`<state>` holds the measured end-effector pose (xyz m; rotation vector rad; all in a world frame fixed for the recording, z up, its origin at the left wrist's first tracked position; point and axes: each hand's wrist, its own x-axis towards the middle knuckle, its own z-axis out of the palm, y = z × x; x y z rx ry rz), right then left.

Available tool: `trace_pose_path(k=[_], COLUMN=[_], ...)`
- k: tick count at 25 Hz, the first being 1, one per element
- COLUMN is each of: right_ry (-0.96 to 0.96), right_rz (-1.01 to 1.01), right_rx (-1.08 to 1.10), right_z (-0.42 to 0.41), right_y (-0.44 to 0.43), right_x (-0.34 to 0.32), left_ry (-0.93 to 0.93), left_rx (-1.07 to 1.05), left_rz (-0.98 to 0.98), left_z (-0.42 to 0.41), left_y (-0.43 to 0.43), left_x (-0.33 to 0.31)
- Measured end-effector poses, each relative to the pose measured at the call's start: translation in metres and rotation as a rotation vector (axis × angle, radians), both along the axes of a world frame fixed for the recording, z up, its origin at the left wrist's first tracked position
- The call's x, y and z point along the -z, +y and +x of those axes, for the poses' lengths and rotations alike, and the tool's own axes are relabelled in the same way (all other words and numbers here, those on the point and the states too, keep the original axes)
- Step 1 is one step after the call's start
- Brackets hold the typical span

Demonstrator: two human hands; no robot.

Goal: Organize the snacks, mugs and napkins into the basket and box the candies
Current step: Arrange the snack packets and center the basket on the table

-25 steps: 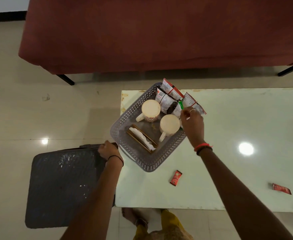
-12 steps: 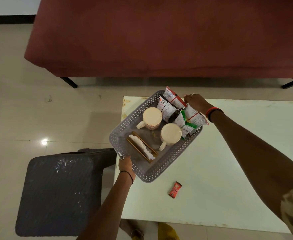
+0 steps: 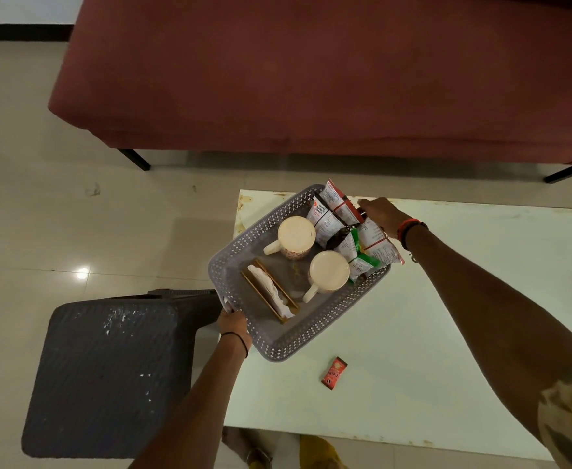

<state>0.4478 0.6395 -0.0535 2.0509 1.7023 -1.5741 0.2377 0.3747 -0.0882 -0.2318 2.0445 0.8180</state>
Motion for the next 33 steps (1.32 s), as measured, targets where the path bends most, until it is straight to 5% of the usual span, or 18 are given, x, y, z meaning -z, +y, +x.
trace_pose_path(k=[15,33], right_ry=[0.232,0.309], right_rz=[-0.159,-0.021], right_rx=[0.481,0.606], right_z=[0.101,0.241], right_y=[-0.126,-0.263], right_x=[-0.089,-0.216], left_ry=[0.035,0.080], left_rx=[0.145,0.485], left_rz=[0.062,0.158], left_z=[-0.002,0.093], left_y=[-0.033,-0.104], left_x=[-0.101,-0.242])
